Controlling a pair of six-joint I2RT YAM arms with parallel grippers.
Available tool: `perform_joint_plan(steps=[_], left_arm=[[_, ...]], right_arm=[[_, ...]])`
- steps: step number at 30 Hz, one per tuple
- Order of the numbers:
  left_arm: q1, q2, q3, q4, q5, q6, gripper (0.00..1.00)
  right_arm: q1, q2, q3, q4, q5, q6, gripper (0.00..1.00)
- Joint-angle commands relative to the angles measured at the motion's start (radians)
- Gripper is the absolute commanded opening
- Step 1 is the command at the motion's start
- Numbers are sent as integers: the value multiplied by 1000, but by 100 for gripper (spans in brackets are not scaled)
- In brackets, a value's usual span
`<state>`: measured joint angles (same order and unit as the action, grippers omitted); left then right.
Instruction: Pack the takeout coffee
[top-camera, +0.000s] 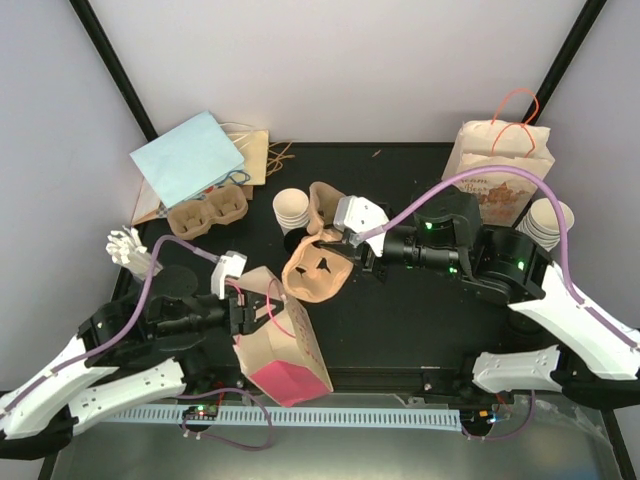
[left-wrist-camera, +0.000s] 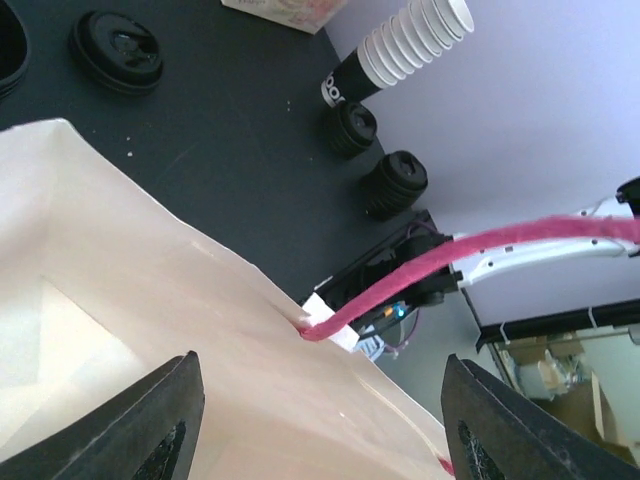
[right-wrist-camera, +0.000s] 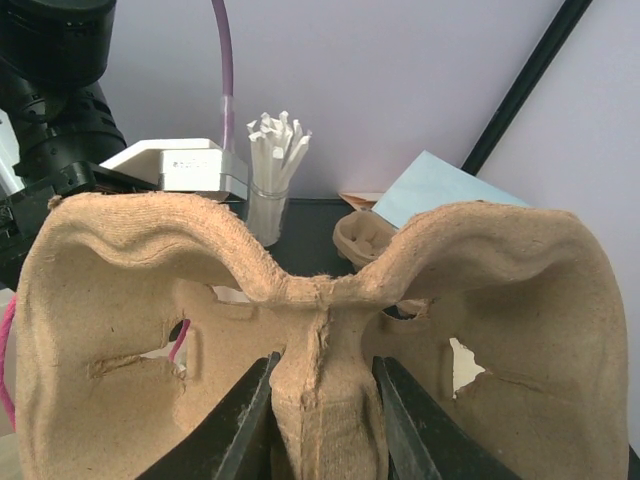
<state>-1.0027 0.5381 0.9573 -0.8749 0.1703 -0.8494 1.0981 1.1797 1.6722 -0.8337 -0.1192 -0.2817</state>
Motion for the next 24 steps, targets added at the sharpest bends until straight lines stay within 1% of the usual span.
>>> perform_joint_plan(steps=[1,6,8,9,13,15,17,24], left_arm=[[3,40,-19,110,-39,-58,67],[4,93,0,158,-112,-47,64],[3,89,-4,207,-122,-29,60],[3,85,-6,230,-130,-24,56],[4,64,-8,304,-156,1,19],[3,64,-1,316,-169,10,3],[4,76,11,324,-168,27,1],[8,202,122,329,-101,117,2]], right_arm=[[-1,-46,-54,74,67,19,26],[-1,-114,-114,89,147,49,25],[-2,-143,-134,92,182,65,25],[-1,-157,-142,93,199,75,26],[-1,-208,-164,73,275,117,25],[-2,-224,-166,53,310,138,25],[-1,-236,-174,33,347,159,25],[-1,-254,-182,-79,598,299,21]])
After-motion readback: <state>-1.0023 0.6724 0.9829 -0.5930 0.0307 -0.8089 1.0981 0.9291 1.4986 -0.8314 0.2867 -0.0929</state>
